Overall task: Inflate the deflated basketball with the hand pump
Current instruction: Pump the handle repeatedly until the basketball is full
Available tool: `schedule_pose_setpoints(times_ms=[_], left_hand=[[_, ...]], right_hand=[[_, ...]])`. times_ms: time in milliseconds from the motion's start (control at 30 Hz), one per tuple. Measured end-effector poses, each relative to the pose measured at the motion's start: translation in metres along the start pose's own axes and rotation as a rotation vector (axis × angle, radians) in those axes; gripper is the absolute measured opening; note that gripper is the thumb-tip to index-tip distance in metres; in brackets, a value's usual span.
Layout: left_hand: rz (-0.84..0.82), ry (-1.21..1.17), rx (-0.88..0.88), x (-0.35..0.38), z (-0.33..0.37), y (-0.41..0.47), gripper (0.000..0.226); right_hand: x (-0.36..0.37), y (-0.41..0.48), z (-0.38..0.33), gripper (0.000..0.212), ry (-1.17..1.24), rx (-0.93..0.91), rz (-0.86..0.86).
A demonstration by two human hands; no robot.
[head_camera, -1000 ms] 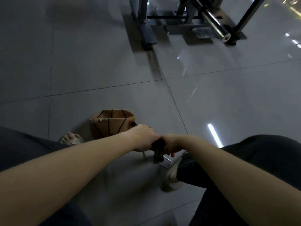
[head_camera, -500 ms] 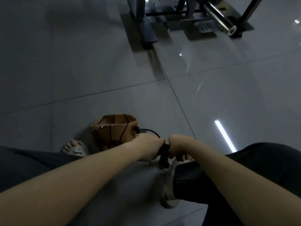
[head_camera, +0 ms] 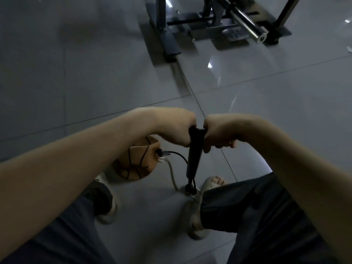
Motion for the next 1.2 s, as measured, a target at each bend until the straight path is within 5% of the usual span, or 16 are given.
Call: schedule_pose_setpoints(times_ms=[533, 833, 1067, 1200], left_hand=[[0.061, 0.042, -0.047, 0.162, -0.032, 0.057, 0.018], [-0.054, 0.018, -0.078, 0.147, -0.019, 0.046, 0.013], [0.121, -0.058, -0.04, -0.014, 0.015, 0.006, 0.014], [0.039, -0.064, -0.077, 0.023, 0.006, 0.013, 0.02]], right_hand=[[0.126, 0.101, 0.036, 0.021, -0.311, 0.014, 0.033], [0.118, 0.072, 0.029, 0.017, -0.259, 0.013, -0.008], [-0.019, -0.014, 0.009, 0.012, -0.023, 0.003, 0.095], [0.015, 0.003, 0.01, 0.011, -0.077, 0.061, 0.009]])
Point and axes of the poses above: each hand's wrist, its own y-axis towards the middle knuckle, its own x-axis out of the palm, z = x × y, the point moved 7 cm from there along y, towards the middle knuckle, and after that the axes turned 2 degrees about -y, right-handed, at the moved point
